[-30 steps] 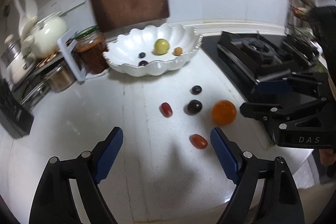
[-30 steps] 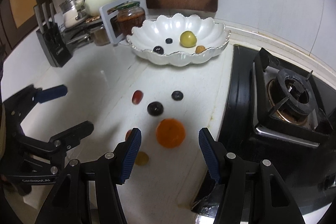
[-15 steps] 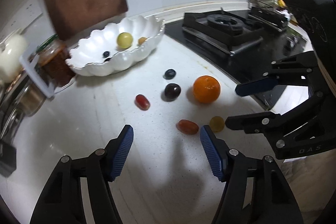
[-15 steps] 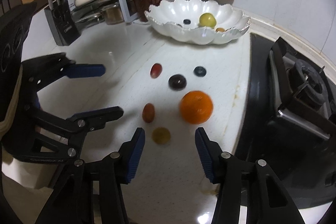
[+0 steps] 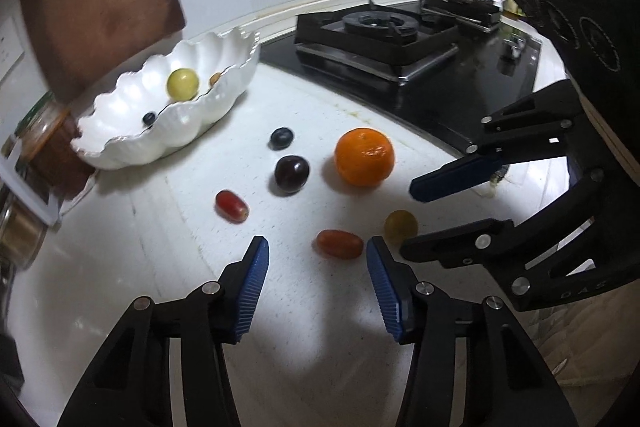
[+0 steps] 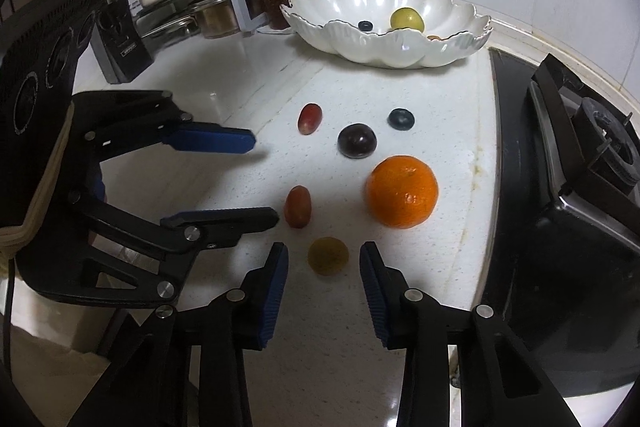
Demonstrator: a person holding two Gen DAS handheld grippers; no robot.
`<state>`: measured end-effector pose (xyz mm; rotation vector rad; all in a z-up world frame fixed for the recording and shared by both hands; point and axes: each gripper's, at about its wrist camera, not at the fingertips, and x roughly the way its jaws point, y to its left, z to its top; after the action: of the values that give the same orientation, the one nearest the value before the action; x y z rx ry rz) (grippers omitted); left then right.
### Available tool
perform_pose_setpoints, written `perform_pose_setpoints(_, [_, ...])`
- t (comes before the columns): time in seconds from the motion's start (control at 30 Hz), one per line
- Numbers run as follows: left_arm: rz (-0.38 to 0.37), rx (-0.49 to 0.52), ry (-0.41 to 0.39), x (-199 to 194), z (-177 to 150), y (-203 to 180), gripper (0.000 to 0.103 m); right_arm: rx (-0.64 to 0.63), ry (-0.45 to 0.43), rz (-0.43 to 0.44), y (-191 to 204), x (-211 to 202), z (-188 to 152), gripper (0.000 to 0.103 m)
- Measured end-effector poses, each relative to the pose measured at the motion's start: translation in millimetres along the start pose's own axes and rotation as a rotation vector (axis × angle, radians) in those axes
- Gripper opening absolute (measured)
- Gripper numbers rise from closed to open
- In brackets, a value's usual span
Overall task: Organize fruits
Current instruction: 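Move both open tools down toward the fruits left on the counter, then grasp the red oval fruit with the left tool while the right tool grasps a brown longan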
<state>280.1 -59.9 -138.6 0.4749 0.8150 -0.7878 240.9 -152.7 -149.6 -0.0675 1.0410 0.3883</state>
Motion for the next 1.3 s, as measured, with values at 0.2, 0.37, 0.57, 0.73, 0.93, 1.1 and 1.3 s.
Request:
perform_pose_setpoints(0.2, [-0.031, 0.021, 0.013, 10.3, 0.8, -0.1, 0.046, 0.015, 0.004, 0.001, -2.2, 3.2, -1.6, 0.035])
perform_pose_setpoints(0.37, [-0.047, 0.026, 0.011, 15.8, 2.4, 0.9, 0.046, 0.023, 0.001, 0.005, -5.0, 6.3, 0.3, 0.035])
perform_pose_setpoints(0.57, [-0.073, 0.026, 0.031, 23.9, 2.4, 2.9, 0.041, 0.039, 0.013, 0.021, -7.5, 11.5, 0.2, 0.029])
perform_pose_setpoints(0.73, [-0.093, 0.015, 0.032, 28.0, 3.0, 1.9, 0.039, 0.056, 0.022, 0.034, -11.5, 14.0, -1.0, 0.025])
perform_pose_setpoints(0.93, [-0.105, -0.007, 0.041, 33.0, 2.8, 0.7, 0.028, 0.061, 0.017, 0.034, -12.5, 12.7, -1.4, 0.025])
perform_pose_setpoints(1.1, [-0.088, -0.053, 0.045, 31.2, 3.0, 1.5, 0.027, 0.067, 0.009, 0.04, -15.3, 10.4, -1.0, 0.025])
perform_pose_setpoints(1.3, [-0.055, -0.16, 0.038, 22.9, 4.0, 3.3, 0.027, 0.082, -0.007, 0.053, -20.4, 4.2, 1.3, 0.025])
